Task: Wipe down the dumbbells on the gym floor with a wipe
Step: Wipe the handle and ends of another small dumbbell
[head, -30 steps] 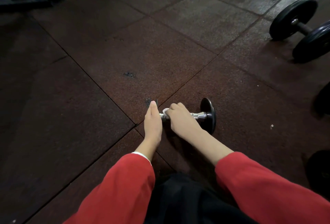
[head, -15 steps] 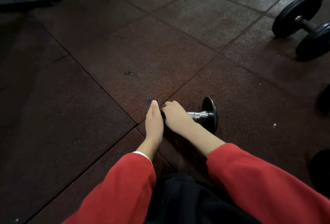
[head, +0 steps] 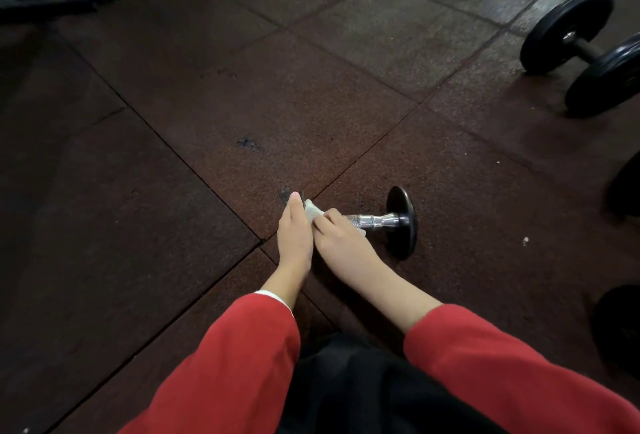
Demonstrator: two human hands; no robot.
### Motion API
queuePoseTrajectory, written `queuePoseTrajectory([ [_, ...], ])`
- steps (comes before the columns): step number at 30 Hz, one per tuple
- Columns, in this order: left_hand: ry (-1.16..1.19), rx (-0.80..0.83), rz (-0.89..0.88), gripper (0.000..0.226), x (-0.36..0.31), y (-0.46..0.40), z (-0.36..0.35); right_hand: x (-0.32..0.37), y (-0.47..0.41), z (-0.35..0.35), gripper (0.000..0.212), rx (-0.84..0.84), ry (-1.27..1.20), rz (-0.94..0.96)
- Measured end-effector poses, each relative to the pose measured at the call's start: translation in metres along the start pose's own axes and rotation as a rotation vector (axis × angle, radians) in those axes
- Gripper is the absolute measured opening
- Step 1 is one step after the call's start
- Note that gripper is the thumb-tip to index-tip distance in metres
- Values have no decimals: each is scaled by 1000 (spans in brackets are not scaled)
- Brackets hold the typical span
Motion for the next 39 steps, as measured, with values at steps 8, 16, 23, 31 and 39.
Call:
queuePoseTrajectory([
  [8, 14, 34, 18, 51, -2, 4, 2, -37, -17, 9, 30, 208, -21, -263],
  [16, 42, 18, 40, 50, -3, 7, 2, -21, 14, 8, 40, 239, 149, -526],
  [23, 38, 38, -100, 56, 3, 18, 6, -20, 21, -3, 43, 226, 79, -660],
  [31, -328, 164, -240, 68, 7, 13, 23, -37, 27, -3, 46, 205, 233, -561],
  [39, -554, 329, 189, 4, -36, -13, 28, -46, 17, 16, 25, 202, 185, -364],
])
Point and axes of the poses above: each hand's wrist, its own y-axis away from the middle knuckle, its own z-axis out of the back of the hand, x = y × z, the point moved 1 cm from there along -y, towards the middle knuckle, and after that the axes turned 6 degrees about -x, right-handed, at the moved point
